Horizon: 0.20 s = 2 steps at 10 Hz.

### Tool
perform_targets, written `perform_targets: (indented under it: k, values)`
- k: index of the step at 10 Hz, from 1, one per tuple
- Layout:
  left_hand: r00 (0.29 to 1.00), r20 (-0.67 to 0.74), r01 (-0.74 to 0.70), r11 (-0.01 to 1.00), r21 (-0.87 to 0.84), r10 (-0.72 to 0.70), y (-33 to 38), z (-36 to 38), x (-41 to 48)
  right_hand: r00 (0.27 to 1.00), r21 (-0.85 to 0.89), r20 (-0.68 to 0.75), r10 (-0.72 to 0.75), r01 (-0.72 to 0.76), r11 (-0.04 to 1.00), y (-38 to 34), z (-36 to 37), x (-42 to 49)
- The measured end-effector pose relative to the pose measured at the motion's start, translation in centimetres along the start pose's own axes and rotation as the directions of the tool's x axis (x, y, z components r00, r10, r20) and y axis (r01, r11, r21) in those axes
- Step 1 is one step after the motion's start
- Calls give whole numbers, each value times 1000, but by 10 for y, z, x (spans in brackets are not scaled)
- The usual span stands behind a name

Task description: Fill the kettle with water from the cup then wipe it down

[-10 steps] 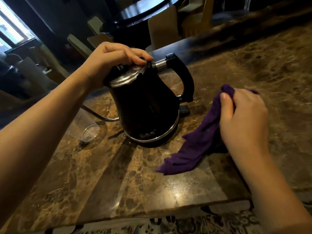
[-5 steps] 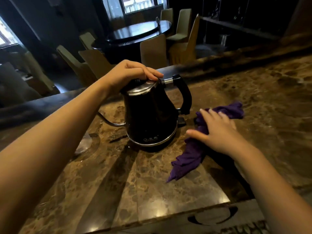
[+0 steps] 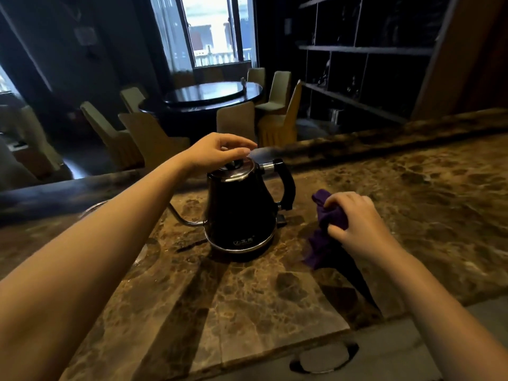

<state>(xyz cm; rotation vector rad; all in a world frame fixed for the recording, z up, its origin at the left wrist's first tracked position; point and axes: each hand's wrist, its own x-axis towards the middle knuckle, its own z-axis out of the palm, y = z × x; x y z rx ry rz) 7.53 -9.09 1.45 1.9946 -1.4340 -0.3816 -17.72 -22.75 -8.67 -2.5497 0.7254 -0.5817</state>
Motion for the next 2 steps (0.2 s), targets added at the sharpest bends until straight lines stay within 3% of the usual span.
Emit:
perform_targets:
  k: [1, 2]
  values:
    - [971, -239, -4, 999, 48, 16, 8, 1, -18, 999, -152, 38, 20, -14, 988, 13, 5, -3]
    - [890, -454, -34, 999, 18, 38, -4, 6, -71, 988, -319, 72, 140, -110, 941, 29, 13, -20]
